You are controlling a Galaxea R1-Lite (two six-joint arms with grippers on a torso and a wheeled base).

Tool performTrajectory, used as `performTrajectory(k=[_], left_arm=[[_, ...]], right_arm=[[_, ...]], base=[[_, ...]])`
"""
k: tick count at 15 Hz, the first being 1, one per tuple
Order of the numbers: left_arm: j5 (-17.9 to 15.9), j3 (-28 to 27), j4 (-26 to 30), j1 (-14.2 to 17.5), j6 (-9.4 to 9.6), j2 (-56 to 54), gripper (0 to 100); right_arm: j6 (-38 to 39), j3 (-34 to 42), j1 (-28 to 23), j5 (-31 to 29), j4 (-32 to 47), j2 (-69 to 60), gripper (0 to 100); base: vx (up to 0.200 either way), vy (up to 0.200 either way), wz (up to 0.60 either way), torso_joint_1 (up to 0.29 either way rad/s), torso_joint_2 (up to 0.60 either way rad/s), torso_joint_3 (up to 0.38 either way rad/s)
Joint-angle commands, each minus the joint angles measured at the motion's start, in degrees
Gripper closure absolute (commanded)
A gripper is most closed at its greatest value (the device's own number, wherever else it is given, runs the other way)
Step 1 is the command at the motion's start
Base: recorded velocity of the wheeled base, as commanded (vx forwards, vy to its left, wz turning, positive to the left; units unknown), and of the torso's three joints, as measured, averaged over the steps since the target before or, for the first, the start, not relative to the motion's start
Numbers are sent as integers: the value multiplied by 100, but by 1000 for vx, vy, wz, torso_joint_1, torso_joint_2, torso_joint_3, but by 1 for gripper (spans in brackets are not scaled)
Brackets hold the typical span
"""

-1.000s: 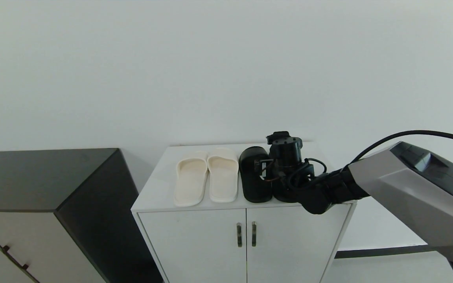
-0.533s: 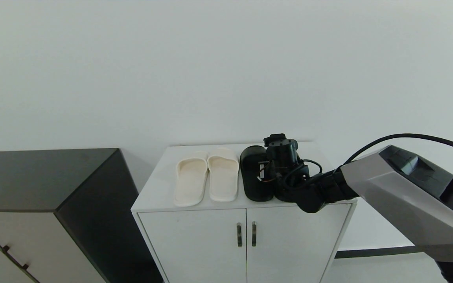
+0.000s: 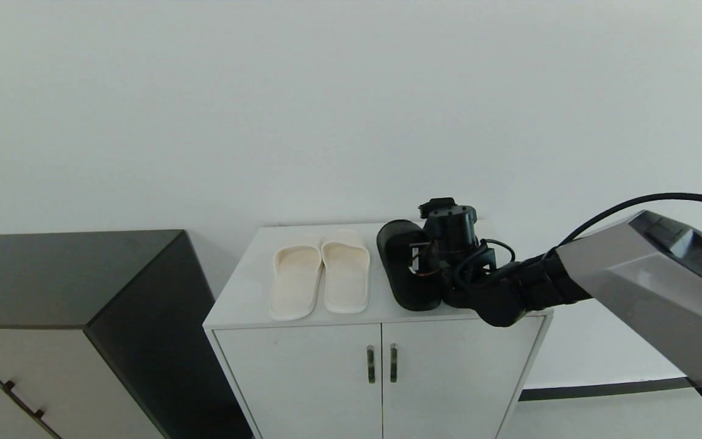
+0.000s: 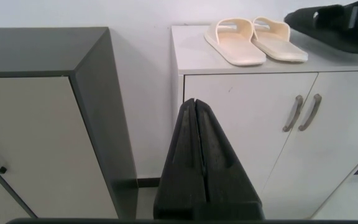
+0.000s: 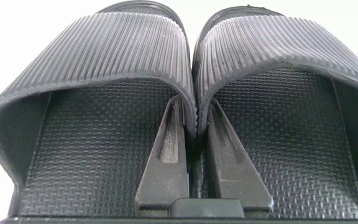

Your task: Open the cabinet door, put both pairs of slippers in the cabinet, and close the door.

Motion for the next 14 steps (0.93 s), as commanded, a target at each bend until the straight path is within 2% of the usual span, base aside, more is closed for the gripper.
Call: performTrajectory(k=[1, 5, 8, 10, 14], left_arm=[[2, 1, 0, 1, 1, 9, 100], [-7, 1, 0, 1, 1, 9, 100], [-16, 1, 0, 1, 1, 9, 100], [-7, 1, 0, 1, 1, 0, 100], [-7, 1, 0, 1, -8, 9, 100]], right_arm=[[12, 1028, 119, 54, -174, -1021, 100], [-111, 3428, 567, 809, -1335, -2427, 100], [-278, 4975, 1015, 1609, -1440, -3825, 100], [-603, 5432, 1261, 1820, -1238, -4334, 100], [-603, 5625, 1332, 2005, -1168, -4431, 100]], base=[[0, 0, 0, 0, 0, 0], [0, 0, 0, 0, 0, 0], [0, 0, 0, 0, 0, 0], [0, 0, 0, 0, 0, 0], [0, 0, 0, 0, 0, 0]])
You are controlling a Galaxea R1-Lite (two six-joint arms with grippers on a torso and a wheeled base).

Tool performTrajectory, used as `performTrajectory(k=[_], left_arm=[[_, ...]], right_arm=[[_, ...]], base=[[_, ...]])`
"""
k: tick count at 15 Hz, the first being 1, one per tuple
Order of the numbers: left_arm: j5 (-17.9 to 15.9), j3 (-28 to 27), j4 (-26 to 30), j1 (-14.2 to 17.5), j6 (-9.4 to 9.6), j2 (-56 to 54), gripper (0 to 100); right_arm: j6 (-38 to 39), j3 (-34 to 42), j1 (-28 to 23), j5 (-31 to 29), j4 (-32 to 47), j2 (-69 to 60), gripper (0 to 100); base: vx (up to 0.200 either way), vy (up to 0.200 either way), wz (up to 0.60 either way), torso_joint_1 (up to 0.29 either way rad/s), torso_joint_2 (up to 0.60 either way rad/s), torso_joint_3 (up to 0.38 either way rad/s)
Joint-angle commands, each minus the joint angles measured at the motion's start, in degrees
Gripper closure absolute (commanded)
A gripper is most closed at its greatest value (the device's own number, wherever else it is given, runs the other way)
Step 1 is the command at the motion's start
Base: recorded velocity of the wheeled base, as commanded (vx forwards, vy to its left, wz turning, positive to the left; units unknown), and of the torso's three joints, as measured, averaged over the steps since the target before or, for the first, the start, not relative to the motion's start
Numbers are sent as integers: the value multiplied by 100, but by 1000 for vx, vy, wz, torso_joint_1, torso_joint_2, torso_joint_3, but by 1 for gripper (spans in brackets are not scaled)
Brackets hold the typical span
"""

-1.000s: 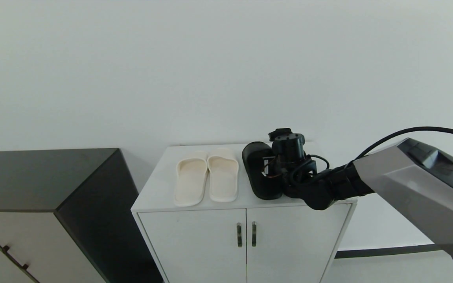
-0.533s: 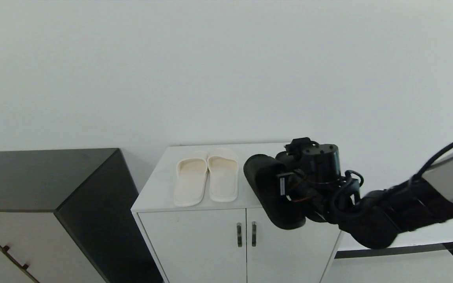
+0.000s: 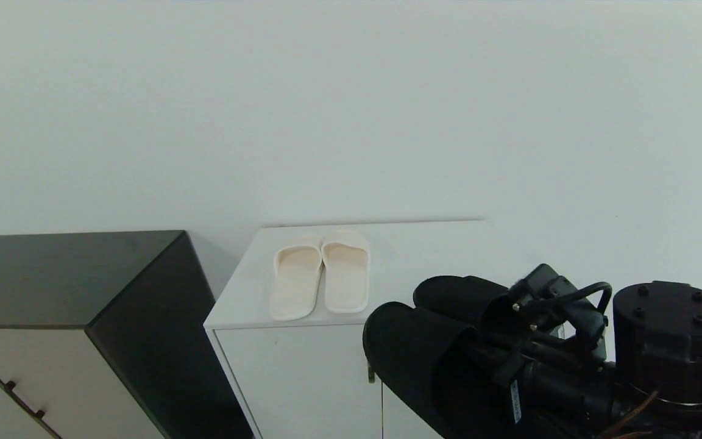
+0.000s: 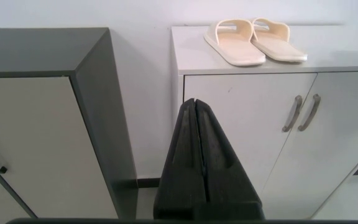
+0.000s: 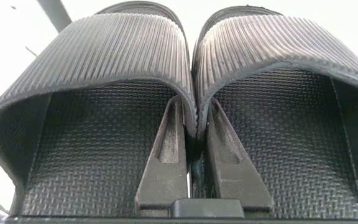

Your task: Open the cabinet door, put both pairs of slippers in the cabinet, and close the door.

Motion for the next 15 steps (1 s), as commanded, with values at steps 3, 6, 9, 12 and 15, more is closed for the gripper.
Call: performTrajectory(k=[3, 6, 9, 12, 15], left_arm=[[-2, 1, 0, 1, -6, 9, 100], [-2, 1, 0, 1, -6, 9, 100], [-2, 1, 0, 1, -6, 9, 100], [-2, 1, 0, 1, -6, 9, 100], [-2, 1, 0, 1, -14, 9, 100]], right_arm=[[46, 111, 1, 43, -29, 77, 100], [107, 120, -34, 51, -108, 165, 100], [99, 120, -149, 51, -108, 183, 100], [99, 146, -149, 87, -108, 253, 100], [99, 146, -149, 87, -108, 271, 100]], base=[[-133, 0, 0, 2, 3, 2], [-200, 0, 0, 10, -1, 7], [-200, 0, 0, 2, -1, 6], [0, 0, 0, 0, 0, 0], [0, 0, 0, 0, 0, 0]])
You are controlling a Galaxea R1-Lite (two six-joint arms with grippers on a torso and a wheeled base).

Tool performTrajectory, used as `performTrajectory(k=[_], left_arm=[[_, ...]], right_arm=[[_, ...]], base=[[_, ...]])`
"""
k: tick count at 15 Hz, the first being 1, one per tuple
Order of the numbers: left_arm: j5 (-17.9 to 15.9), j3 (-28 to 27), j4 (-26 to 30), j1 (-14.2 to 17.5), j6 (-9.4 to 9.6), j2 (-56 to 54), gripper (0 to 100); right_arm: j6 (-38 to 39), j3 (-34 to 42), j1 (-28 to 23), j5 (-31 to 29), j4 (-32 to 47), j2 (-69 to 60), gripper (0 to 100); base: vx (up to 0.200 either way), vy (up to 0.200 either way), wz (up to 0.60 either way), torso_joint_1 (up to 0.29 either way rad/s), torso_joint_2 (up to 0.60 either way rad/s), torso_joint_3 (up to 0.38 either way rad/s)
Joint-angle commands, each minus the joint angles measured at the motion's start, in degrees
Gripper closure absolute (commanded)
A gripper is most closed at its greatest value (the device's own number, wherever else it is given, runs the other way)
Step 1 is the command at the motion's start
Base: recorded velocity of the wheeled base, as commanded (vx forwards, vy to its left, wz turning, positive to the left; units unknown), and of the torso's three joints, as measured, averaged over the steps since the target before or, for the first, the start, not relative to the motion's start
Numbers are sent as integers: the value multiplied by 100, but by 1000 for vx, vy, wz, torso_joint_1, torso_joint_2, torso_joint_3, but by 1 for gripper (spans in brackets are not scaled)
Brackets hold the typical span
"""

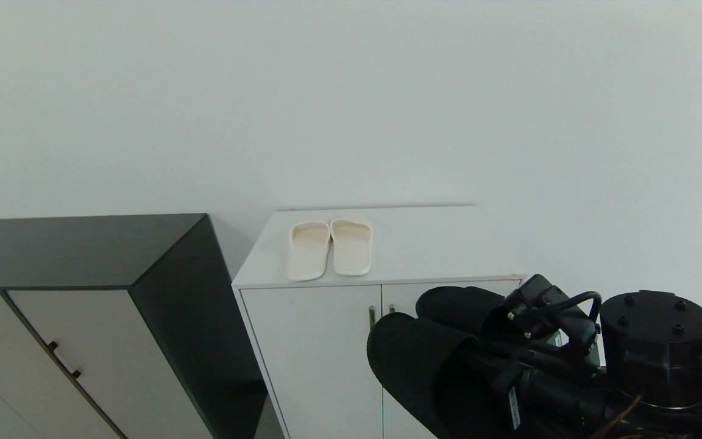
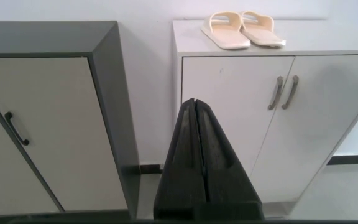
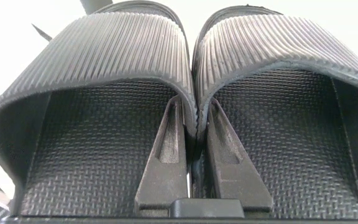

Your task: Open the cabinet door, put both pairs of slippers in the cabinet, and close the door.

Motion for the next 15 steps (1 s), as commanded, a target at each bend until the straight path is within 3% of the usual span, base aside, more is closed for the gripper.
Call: performTrajectory(k=[1, 15], left_arm=[[7, 2, 0, 1, -6, 9, 100], [-2, 2, 9, 1, 29, 9, 100]], right_arm=[[9, 29, -10, -9, 2, 48, 100], [0, 152, -19, 167, -200, 162, 100]], base=[[0, 0, 0, 0, 0, 0], [0, 0, 0, 0, 0, 0]])
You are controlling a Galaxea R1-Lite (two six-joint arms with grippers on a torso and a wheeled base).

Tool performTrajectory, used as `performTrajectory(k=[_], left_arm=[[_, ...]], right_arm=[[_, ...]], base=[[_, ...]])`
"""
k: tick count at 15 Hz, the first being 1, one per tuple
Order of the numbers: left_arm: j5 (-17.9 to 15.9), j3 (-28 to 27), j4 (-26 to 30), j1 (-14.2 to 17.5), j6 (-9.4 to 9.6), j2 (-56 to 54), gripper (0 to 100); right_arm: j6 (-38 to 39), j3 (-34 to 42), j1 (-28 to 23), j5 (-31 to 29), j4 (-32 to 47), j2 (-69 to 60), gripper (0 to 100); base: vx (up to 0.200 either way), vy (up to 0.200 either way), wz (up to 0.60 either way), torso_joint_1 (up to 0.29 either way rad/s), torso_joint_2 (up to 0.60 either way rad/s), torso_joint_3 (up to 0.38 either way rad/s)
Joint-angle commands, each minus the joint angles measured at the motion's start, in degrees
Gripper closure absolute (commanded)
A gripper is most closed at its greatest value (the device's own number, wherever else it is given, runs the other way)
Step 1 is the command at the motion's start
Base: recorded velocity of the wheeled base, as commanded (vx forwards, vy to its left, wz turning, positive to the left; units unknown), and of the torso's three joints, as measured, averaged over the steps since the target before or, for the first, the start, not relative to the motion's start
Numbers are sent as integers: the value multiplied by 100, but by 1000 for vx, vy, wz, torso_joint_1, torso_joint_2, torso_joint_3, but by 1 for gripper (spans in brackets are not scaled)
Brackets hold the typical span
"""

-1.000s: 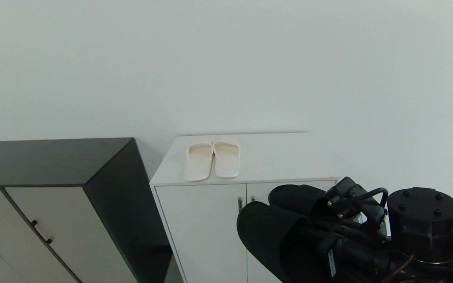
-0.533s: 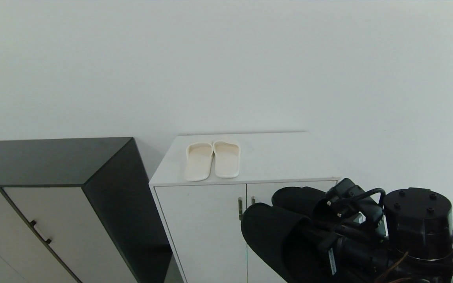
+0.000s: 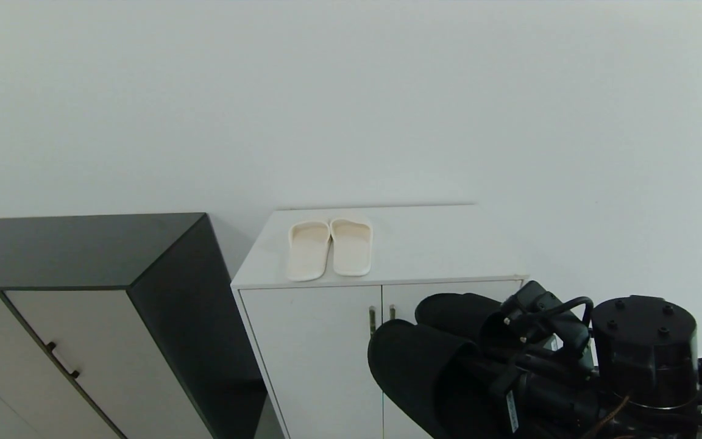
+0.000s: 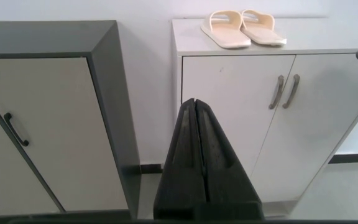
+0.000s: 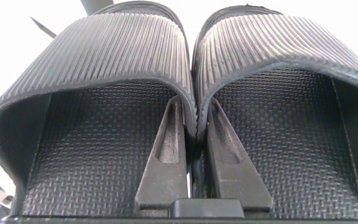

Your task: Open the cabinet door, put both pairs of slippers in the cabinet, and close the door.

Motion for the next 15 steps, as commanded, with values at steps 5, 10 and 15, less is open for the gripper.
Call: performTrajectory(k=[5, 10, 15], left_arm=[[-1, 1, 1, 1, -10, 6, 0], [-1, 1, -7, 1, -19, 6, 0], [-1, 1, -7, 1, -10, 6, 0]], right_arm=[[-18, 49, 35, -1, -152, -13, 100], [-9, 137, 79, -1, -205, 31, 100], [0, 225, 79, 8, -275, 48, 100]], base=[[0, 0, 0, -49, 114, 63], [0, 0, 0, -191, 453, 250], [0, 0, 0, -230, 553, 321]])
